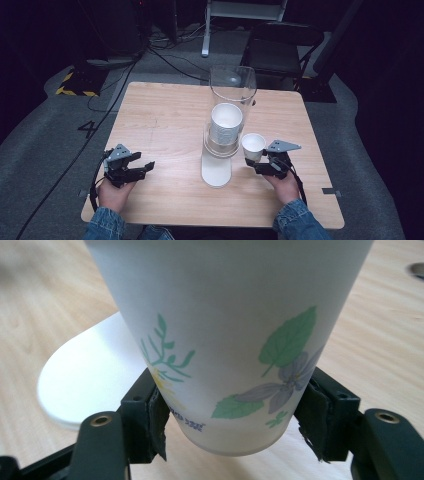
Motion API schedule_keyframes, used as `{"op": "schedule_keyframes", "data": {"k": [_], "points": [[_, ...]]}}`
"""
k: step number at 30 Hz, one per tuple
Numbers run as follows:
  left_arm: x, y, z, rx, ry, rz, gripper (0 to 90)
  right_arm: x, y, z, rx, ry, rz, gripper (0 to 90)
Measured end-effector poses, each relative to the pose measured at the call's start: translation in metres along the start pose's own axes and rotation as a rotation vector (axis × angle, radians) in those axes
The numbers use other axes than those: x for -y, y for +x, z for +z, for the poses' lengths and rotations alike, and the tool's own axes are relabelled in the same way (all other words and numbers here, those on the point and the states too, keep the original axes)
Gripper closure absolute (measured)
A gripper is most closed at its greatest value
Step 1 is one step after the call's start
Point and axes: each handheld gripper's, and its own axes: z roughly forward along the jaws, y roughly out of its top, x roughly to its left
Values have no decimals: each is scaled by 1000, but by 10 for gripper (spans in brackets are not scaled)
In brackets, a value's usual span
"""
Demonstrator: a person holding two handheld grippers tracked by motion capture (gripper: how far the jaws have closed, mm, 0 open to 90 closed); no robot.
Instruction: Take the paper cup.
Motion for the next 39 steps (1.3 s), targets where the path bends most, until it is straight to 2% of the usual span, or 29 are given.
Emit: {"op": "schedule_keyframes", "data": {"k": [3, 5, 6, 8, 14, 15, 16, 19, 27, 28, 30, 33, 35, 39], "points": [[0, 0, 0, -3, 2, 2, 324, 0, -11, -4, 41, -21, 32, 369], [0, 0, 0, -3, 2, 0, 324, 0, -15, -5, 48, -24, 40, 368], [1, 0, 0, -3, 3, 0, 324, 0, -21, -7, 73, -35, 59, 369], [1, 0, 0, -4, 5, 1, 324, 1, -27, -8, 86, -43, 84, 369], [1, 0, 0, -6, 7, 2, 324, 6, -43, -7, 158, -45, 143, 369], [1, 0, 0, -6, 7, 2, 324, 6, -43, -7, 158, -45, 143, 369], [2, -1, 0, -7, 8, -2, 324, 7, -47, -5, 178, -46, 163, 368], [2, -1, 0, -10, 9, 0, 324, 10, -52, -1, 197, -31, 195, 368], [3, 0, 0, -11, 11, 8, 324, 14, -61, 9, 249, 10, 220, 367], [3, 0, 0, -10, 13, 4, 324, 15, -64, 11, 262, 45, 244, 365], [3, 0, 0, -11, 13, 4, 324, 15, -67, 13, 263, 64, 257, 363], [3, 0, 0, -10, 12, 3, 324, 15, -68, 14, 267, 69, 262, 363], [3, 0, 0, -12, 12, 1, 324, 15, -67, 18, 272, 97, 247, 362], [3, 0, 0, -12, 13, 4, 324, 16, -67, 20, 269, 110, 242, 360]]}}
